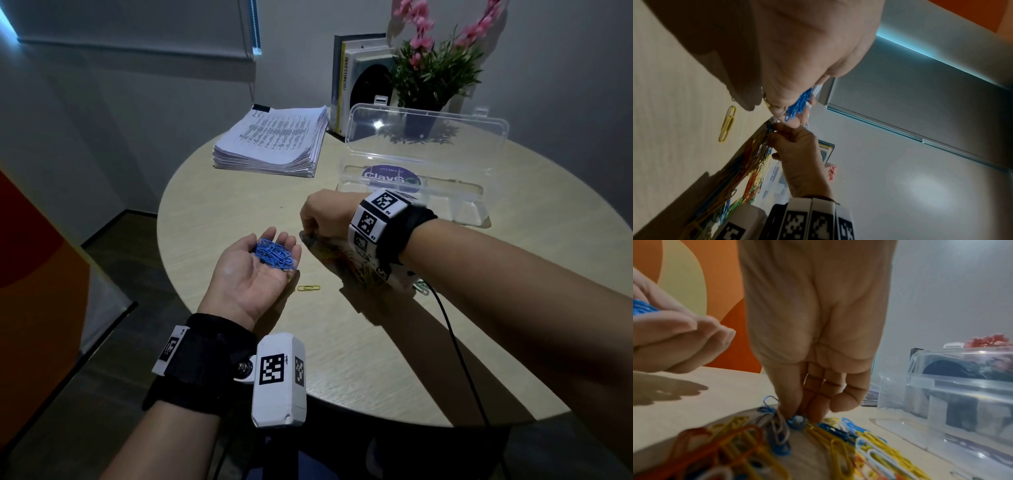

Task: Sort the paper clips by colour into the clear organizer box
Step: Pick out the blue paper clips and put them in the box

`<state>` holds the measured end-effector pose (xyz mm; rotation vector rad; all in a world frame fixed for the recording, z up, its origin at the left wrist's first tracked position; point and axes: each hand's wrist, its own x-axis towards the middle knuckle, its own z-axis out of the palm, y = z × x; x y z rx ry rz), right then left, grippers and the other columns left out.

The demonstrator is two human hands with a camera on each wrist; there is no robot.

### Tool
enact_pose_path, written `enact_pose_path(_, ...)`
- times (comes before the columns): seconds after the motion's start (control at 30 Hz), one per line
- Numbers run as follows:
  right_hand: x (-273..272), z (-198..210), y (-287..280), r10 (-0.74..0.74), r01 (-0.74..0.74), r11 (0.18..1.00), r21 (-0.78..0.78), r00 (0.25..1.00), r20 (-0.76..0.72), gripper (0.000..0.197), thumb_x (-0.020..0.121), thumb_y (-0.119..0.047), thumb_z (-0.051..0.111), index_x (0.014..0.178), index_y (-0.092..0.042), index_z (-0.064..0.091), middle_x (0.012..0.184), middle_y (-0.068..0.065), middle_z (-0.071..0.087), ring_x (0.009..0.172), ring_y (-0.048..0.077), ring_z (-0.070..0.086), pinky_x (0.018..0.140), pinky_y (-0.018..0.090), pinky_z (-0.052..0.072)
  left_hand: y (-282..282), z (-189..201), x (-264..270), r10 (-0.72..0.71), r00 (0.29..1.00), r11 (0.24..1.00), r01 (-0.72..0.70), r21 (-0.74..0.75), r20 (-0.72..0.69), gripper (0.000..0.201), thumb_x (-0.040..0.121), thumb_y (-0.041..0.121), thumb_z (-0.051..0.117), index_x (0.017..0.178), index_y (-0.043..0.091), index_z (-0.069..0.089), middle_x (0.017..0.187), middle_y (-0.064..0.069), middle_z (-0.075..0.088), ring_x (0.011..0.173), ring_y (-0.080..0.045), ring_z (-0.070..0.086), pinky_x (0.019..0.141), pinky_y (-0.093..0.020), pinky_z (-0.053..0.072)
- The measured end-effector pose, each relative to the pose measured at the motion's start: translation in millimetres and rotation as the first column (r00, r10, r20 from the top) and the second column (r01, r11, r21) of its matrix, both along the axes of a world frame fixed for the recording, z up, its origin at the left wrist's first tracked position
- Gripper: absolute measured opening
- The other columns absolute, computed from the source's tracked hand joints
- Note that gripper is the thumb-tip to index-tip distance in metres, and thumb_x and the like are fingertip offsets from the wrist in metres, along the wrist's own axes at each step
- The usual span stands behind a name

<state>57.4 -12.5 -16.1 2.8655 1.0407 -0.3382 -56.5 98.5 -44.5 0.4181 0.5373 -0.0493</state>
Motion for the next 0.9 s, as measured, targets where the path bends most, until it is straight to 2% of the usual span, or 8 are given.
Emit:
enact_pose_path(0.13, 0, -3, 3, -0.033, 0.035, 0.99, -0.135, 0.999, 0.017, 0.028, 0.093, -0.016, 0.051, 0.112, -0.003, 0.065, 0.112, 0.014, 0.066, 0.098, 0.03, 0.062, 0.077, 0.034, 0.05, 3, -2, 1, -0.004, 1.0, 1.0, 0.004, -0.002, 0.0, 0.036, 0.103, 0.025, 0.031, 0.098, 0.002, 0.058, 0.094, -0.016, 0.058, 0.087, -0.025, 0.059, 0.074, -0.038, 0.047)
enact_pose_path(0.27, -3, -4, 1, -0.054, 0.059, 0.99, -0.128, 0.998, 0.043, 0.034, 0.088, -0.018, 0.053, 0.114, 0.0, 0.065, 0.114, 0.016, 0.066, 0.086, 0.028, 0.061, 0.054, 0.024, 0.037, 7, -3, 1, -0.001, 1.0, 1.0, 0.001, -0.006, 0.003, 0.037, 0.102, 0.025, 0.031, 0.097, 0.002, 0.058, 0.093, -0.016, 0.057, 0.087, -0.025, 0.058, 0.074, -0.038, 0.048)
enact_pose_path(0.33, -2, -5, 1, -0.056, 0.06, 0.994, -0.09, 0.997, 0.046, 0.033, 0.087, -0.018, 0.056, 0.112, 0.001, 0.066, 0.113, 0.017, 0.067, 0.091, 0.03, 0.064, 0.058, 0.025, 0.038, 9, -4, 1, 0.0, 1.0, 1.0, 0.0, -0.007, -0.001, 0.036, 0.102, 0.025, 0.031, 0.097, 0.002, 0.058, 0.094, -0.016, 0.058, 0.087, -0.025, 0.058, 0.074, -0.038, 0.048)
enact_pose_path(0.47, -3, 1, -2, -0.062, 0.063, 0.998, 0.032, 0.998, -0.018, 0.027, 0.086, -0.024, 0.061, 0.101, -0.003, 0.07, 0.099, 0.011, 0.07, 0.078, 0.019, 0.055, 0.063, 0.025, 0.04, 9, -6, 1, -0.002, 1.0, 1.0, 0.002, 0.004, -0.012, 0.036, 0.102, 0.025, 0.031, 0.097, 0.002, 0.059, 0.094, -0.016, 0.058, 0.087, -0.025, 0.058, 0.075, -0.037, 0.047)
enact_pose_path(0.57, -5, 15, -5, -0.065, 0.074, 0.976, 0.203, 0.996, -0.053, 0.014, 0.083, -0.013, 0.062, 0.094, -0.009, 0.069, 0.086, 0.003, 0.066, 0.076, 0.016, 0.057, 0.059, 0.022, 0.043, 7, -6, 1, -0.011, 1.0, 1.0, 0.011, 0.011, -0.012, 0.036, 0.103, 0.025, 0.03, 0.097, 0.002, 0.058, 0.094, -0.016, 0.059, 0.088, -0.025, 0.058, 0.083, -0.037, 0.045)
enact_pose_path(0.67, -11, 27, -3, -0.023, 0.091, 0.931, 0.352, 0.981, -0.194, 0.011, 0.086, -0.006, 0.06, 0.094, -0.009, 0.067, 0.081, 0.003, 0.068, 0.064, 0.01, 0.065, 0.056, 0.021, 0.05, 2, -6, 2, -0.028, 1.0, 0.999, 0.028, 0.025, -0.007, 0.036, 0.103, 0.024, 0.03, 0.097, 0.003, 0.058, 0.095, -0.015, 0.059, 0.088, -0.024, 0.058, 0.086, -0.037, 0.045)
enact_pose_path(0.83, -29, 37, 0, 0.065, 0.059, 0.903, 0.425, 0.96, -0.272, 0.014, 0.087, -0.011, 0.067, 0.1, -0.005, 0.068, 0.082, 0.008, 0.071, 0.063, 0.012, 0.066, 0.057, 0.019, 0.054, -10, -6, 6, -0.002, 1.0, 1.0, 0.002, -0.028, -0.004, 0.036, 0.103, 0.024, 0.028, 0.104, 0.002, 0.057, 0.094, -0.017, 0.058, 0.083, -0.023, 0.056, 0.07, -0.034, 0.047)
enact_pose_path(0.9, -30, 38, -5, 0.035, 0.081, 0.907, 0.414, 0.964, -0.265, 0.016, 0.089, -0.01, 0.065, 0.102, -0.003, 0.068, 0.084, 0.011, 0.072, 0.065, 0.015, 0.068, 0.056, 0.019, 0.056, -12, -5, 5, 0.0, 1.0, 1.0, 0.0, -0.027, -0.002, 0.037, 0.103, 0.024, 0.027, 0.101, 0.002, 0.057, 0.093, -0.016, 0.058, 0.083, -0.023, 0.056, 0.07, -0.035, 0.046)
